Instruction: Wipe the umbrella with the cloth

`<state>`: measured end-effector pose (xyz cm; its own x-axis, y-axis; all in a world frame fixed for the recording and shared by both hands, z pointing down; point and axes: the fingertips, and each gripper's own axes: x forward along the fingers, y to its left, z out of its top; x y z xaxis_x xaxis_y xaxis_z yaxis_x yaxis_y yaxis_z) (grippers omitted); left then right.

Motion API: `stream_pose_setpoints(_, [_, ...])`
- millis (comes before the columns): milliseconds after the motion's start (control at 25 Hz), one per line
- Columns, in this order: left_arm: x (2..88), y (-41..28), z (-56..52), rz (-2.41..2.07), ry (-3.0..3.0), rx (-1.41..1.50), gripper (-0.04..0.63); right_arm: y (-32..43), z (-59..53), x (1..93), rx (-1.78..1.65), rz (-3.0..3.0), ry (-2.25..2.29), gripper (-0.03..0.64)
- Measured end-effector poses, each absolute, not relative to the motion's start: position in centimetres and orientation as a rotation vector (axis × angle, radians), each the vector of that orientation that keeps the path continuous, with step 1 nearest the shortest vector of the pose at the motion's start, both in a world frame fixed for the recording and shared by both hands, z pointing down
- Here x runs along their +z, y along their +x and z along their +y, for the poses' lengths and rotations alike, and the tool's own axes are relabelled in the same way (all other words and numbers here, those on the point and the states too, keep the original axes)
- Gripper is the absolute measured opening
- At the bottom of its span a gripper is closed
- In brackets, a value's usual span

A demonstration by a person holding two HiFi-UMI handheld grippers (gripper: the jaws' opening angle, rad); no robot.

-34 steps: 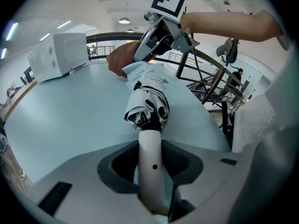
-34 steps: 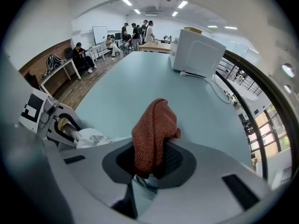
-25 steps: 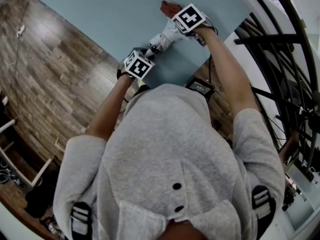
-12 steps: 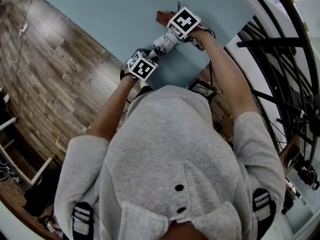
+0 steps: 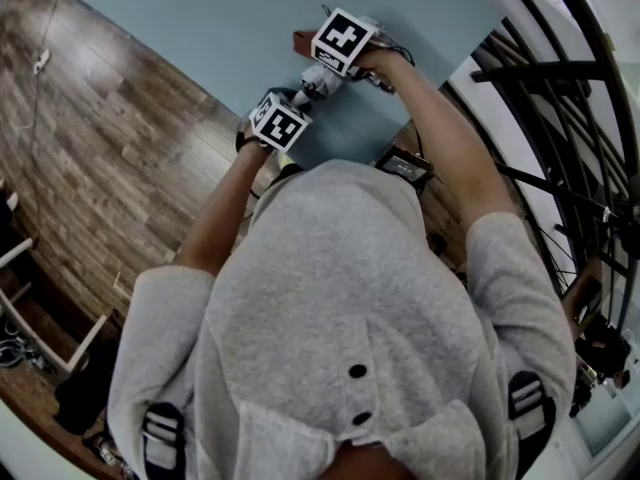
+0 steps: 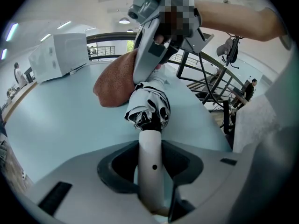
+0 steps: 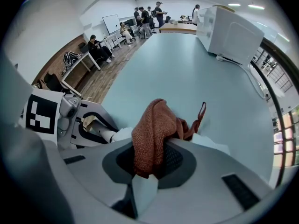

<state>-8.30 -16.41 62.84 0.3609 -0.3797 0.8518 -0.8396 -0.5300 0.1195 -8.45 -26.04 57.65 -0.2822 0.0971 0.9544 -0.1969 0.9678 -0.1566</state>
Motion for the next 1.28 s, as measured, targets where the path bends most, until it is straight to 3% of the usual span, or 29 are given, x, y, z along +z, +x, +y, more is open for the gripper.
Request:
stream_pose_setpoints(840, [63.0,-8.4,-16.5,-1.04,2.075,1.082,0.156,-9.6,-20.8,57.3,0.447,-1.875,-0.077,0.074])
stream_pose_setpoints(1280, [63.1,-8.4,-16.6,-1.036,2.084,1.087,0.156,-5.2,-19.4,57.2,0.618,-1.852,-0.128,0.074])
